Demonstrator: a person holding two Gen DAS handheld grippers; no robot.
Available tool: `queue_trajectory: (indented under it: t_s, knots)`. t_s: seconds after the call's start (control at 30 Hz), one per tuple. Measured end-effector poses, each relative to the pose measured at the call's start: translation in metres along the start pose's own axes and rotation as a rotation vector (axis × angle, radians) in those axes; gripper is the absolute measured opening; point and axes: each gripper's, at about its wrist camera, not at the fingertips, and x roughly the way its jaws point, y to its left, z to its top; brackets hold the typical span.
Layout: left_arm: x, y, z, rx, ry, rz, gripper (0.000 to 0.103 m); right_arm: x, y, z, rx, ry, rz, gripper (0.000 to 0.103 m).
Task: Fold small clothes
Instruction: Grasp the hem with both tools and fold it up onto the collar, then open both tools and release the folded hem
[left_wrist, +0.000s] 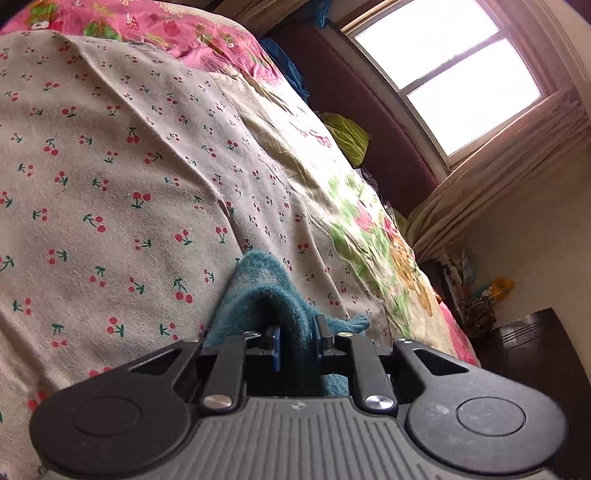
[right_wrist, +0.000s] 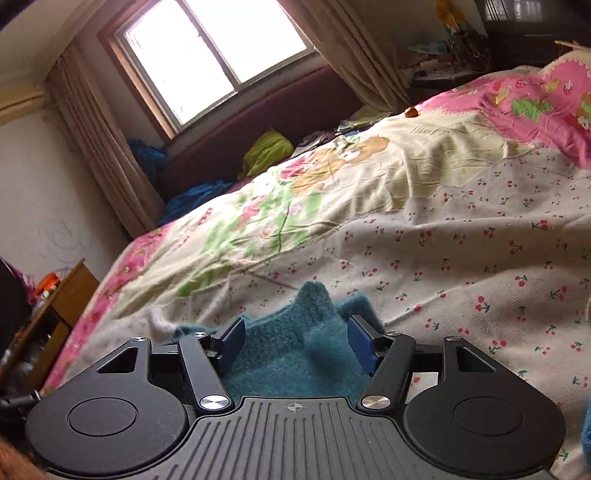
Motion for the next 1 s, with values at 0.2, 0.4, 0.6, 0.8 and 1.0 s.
queue_trajectory:
  t_s: [0.2,0.4,0.6,0.8,1.0]
  knots:
    - [0.012,0.007,0.011,0.004,-0.033,0.092,0.032,0.021,0.004,-0.020,-0.120,0.076,-0.101,0.062]
    - [0.009,0.005,0.028,0.039,-0.171,0.227,0.039,0.033,-0.002,-0.028,-0.114,0.134,-0.148,0.058]
    - [-0.020,-0.027,-0.001,0.346,-0.230,0.261,0.040,0.011,0.016,-0.025,-0.178,0.048,-0.145,0.058]
    - [-0.010,-0.050,-0.055,0.623,-0.176,0.265,0.042,0.007,0.032,-0.041,-0.317,-0.008,-0.183,0.057]
    - [0.012,-0.029,-0.063,0.672,-0.105,0.349,0.044,0.031,-0.012,-0.049,-0.184,0.063,-0.200,0.053]
